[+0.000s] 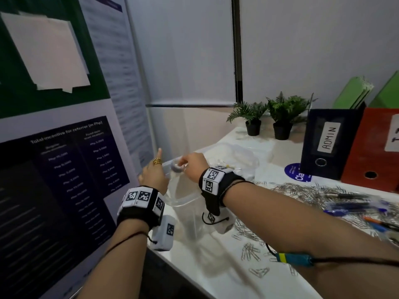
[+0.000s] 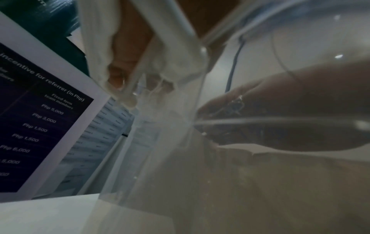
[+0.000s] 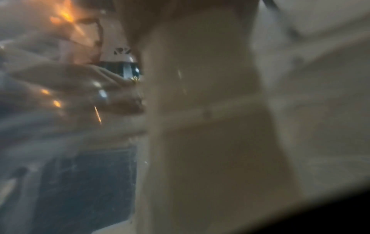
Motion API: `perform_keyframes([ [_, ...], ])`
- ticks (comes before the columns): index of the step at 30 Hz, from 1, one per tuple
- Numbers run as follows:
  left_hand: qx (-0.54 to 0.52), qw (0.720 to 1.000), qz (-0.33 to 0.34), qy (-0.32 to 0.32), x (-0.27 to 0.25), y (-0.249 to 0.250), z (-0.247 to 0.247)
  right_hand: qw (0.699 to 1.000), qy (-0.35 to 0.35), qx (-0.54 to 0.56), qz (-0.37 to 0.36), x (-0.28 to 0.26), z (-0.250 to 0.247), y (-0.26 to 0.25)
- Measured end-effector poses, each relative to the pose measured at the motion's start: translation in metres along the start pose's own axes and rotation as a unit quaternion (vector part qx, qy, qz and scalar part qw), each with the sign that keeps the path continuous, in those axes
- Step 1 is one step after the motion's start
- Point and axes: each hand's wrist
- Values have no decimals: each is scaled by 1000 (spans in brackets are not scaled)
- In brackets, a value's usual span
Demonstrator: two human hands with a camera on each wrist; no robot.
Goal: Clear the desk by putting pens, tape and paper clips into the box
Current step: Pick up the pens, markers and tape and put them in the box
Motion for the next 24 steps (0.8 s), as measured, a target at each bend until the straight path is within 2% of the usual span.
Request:
perform_keyframes([
  [3,-97,995,0,-20,-1,-6,5,993,-56,-98,-38,1,11,6],
  [6,-98,994,5,-38,1,-7,6,988,-30,-142,-55,3,12,8],
  [8,-75,996,19,-44,4,-7,5,989,-1,-128,-70,1,8,5],
  [10,-25,999,26,-5,0,-3,0,992,67,-55,-94,-4,0,1],
  [12,39,995,42,76,-7,3,-8,983,140,18,-119,-10,-12,1],
  [15,0,987,73,142,-26,24,-21,969,194,56,-141,-34,-46,17],
  [17,-39,980,108,163,-42,46,-26,969,211,43,-119,-59,-78,41],
  [19,-59,970,170,167,-59,72,-26,974,216,5,-72,-88,-113,71],
  [22,-78,954,257,131,-91,122,-11,978,186,-87,37,-135,-167,117],
  [24,-70,951,293,77,-116,158,4,970,151,-151,117,-168,-200,145],
])
Point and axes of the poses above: each hand's wrist, its own x-axis towards the middle knuckle, its own z-axis out of the palm, y = z × x, and after that the axes turned 10 degrees about x, right-handed
